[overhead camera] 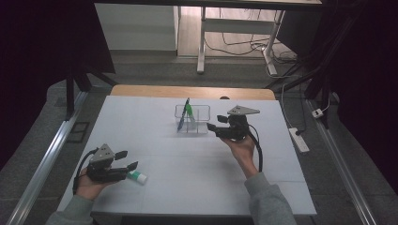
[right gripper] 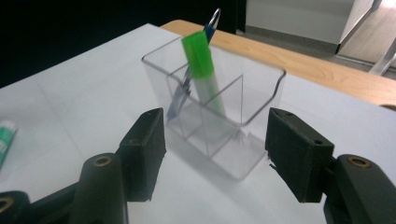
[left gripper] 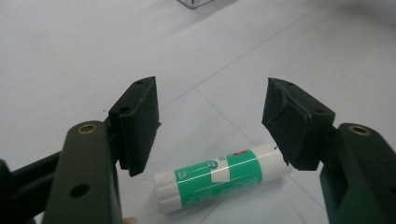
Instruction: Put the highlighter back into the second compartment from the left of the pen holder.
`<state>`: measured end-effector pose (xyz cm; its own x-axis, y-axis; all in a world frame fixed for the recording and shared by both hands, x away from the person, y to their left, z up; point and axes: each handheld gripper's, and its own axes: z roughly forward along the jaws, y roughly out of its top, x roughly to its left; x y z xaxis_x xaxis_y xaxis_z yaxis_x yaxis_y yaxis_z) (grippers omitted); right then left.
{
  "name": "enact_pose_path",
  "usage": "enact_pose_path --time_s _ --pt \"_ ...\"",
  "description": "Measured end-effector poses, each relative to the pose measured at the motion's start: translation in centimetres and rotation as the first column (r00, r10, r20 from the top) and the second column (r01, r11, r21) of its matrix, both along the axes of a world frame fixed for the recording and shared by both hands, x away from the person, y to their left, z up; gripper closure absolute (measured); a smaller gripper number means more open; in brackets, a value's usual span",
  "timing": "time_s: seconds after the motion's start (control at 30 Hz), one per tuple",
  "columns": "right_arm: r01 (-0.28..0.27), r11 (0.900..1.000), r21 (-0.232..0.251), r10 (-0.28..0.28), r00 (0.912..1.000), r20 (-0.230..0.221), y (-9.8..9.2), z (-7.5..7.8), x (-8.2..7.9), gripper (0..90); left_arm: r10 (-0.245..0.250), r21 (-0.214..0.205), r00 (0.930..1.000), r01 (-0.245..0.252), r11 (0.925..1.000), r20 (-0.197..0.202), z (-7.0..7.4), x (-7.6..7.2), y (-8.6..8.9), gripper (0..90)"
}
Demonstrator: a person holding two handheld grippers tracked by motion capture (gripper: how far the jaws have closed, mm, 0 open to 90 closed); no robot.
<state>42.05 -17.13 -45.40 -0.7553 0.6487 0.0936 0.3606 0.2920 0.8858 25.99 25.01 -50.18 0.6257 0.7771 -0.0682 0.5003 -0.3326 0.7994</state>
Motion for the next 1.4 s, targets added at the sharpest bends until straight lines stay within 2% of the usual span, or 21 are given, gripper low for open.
enact_pose_path --time_s 0.3,0.57,0.77,1.1,1.4 --pt "-0.019 0.9994 -0.030 0.018 0.9992 -0.036 -2.4 -0.8 -2.9 37.5 -0.001 0.012 1.0000 0.001 0.9999 0.000 0.0 0.0 -0.1 35.7" --pt "0.001 0.9997 -0.025 -0.002 0.9986 -0.053 -5.2 -1.7 -5.3 37.6 -0.002 0.016 1.0000 0.002 0.9999 -0.002 0.0 0.2 -0.3 35.7" --pt "0.006 0.9985 -0.055 -0.009 0.9979 -0.065 -6.9 -2.5 -6.9 37.4 -0.010 0.032 0.9999 0.010 0.9994 -0.005 -0.1 0.3 -0.5 35.6" --pt "-0.001 0.9961 -0.088 -0.006 0.9972 -0.074 -9.1 -3.2 -9.2 37.0 -0.015 0.046 0.9999 0.015 0.9988 -0.004 -0.1 0.3 -0.9 35.5" --pt "0.011 0.9943 -0.106 -0.020 0.9964 -0.082 -10.6 -3.8 -10.0 36.9 -0.048 0.077 0.9988 0.049 0.9958 -0.010 -0.2 0.4 -1.0 35.3"
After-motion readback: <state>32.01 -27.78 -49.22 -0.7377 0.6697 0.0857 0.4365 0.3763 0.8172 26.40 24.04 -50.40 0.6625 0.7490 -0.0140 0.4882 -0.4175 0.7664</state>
